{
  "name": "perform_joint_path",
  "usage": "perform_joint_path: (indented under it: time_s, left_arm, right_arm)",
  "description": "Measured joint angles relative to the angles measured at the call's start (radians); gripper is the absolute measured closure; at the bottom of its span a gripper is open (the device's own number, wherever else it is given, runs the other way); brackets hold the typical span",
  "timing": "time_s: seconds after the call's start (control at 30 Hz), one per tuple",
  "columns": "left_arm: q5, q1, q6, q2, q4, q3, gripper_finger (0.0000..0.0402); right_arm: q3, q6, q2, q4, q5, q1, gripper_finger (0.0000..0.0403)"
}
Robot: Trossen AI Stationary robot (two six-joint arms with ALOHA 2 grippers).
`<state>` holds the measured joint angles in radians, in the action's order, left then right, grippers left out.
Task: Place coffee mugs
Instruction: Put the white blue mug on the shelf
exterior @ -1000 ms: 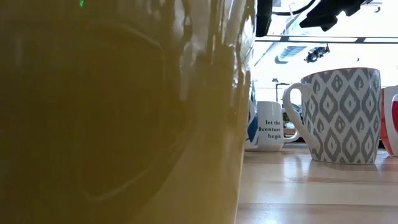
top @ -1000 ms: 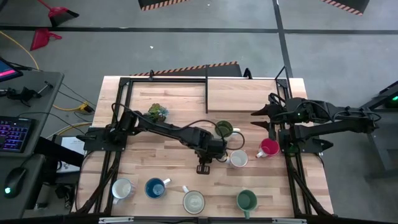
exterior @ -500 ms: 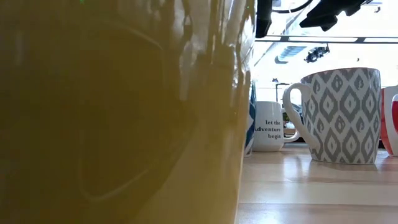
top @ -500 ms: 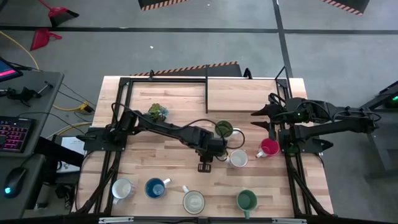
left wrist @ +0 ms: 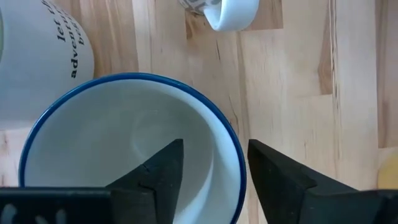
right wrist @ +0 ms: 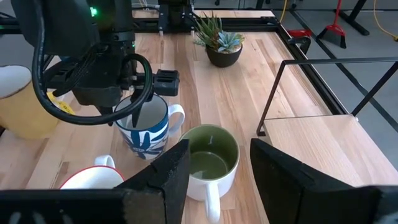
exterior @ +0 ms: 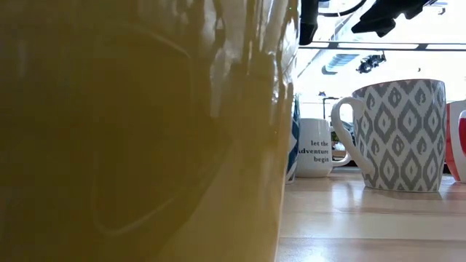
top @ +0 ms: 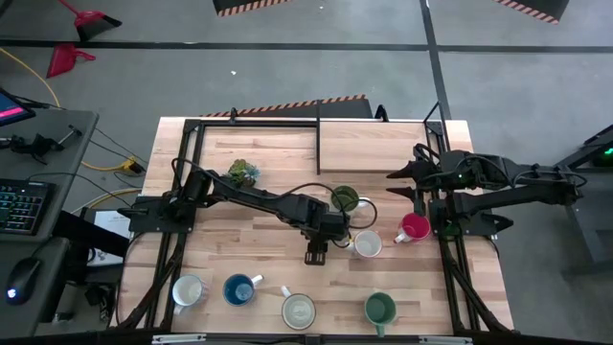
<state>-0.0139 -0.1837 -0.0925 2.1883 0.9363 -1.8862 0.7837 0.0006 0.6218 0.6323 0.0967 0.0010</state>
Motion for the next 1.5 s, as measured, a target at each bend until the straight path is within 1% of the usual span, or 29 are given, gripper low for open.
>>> perform_joint_path:
  time_s: [0.13,0.23,0.37,0.53,0.73,0.87,1.0,1.07,1.17,1.27,1.5]
  left_arm:
    - [0.0,0.004,0.008,0.0,0.0,0.0,0.0215]
    - [0.0,0.007,0.008,0.0,0.038,-0.026,0.0213]
    - [0.0,0.008,0.03,-0.001,0.093,-0.091,0.0215]
    - [0.0,0.008,0.076,-0.002,0.18,-0.215,0.0215]
    - [0.002,0.008,0.215,-0.002,0.32,-0.343,0.0215]
    - [0.004,0.019,0.351,-0.002,0.482,-0.406,0.0215]
    - [0.004,0.034,0.427,-0.002,0.643,-0.448,0.0215]
    - [0.004,0.043,0.437,-0.005,0.63,-0.453,0.0215]
    - [-0.002,0.064,0.491,-0.043,0.638,-0.452,0.0215]
    - [-0.003,0.094,0.499,-0.11,0.634,-0.452,0.0215]
    - [-0.008,0.188,0.487,-0.314,0.635,-0.452,0.0215]
  right_arm:
    - [0.0,0.0,0.0,0.0,0.0,0.0,0.0245]
    - [0.0,0.0,0.0,0.0,-0.007,0.0,0.0245]
    - [0.0,0.0,0.0,0.0,-0.049,0.0,0.0245]
    - [0.0,0.0,0.0,0.0,-0.081,0.0,0.0245]
    - [0.0,0.0,0.0,-0.007,-0.087,0.0,0.0245]
    - [0.0,0.0,0.0,-0.023,-0.087,0.0,0.0245]
    - [0.0,0.0,0.0,-0.045,-0.087,0.0,0.0245]
    - [0.0,0.0,0.0,-0.064,-0.087,0.0,0.0245]
    - [0.0,0.0,0.0,-0.092,-0.087,0.0,0.0245]
    - [0.0,0.0,0.006,-0.106,-0.087,0.0,0.0245]
    - [0.0,0.001,0.038,-0.147,-0.087,0.0,0.0245]
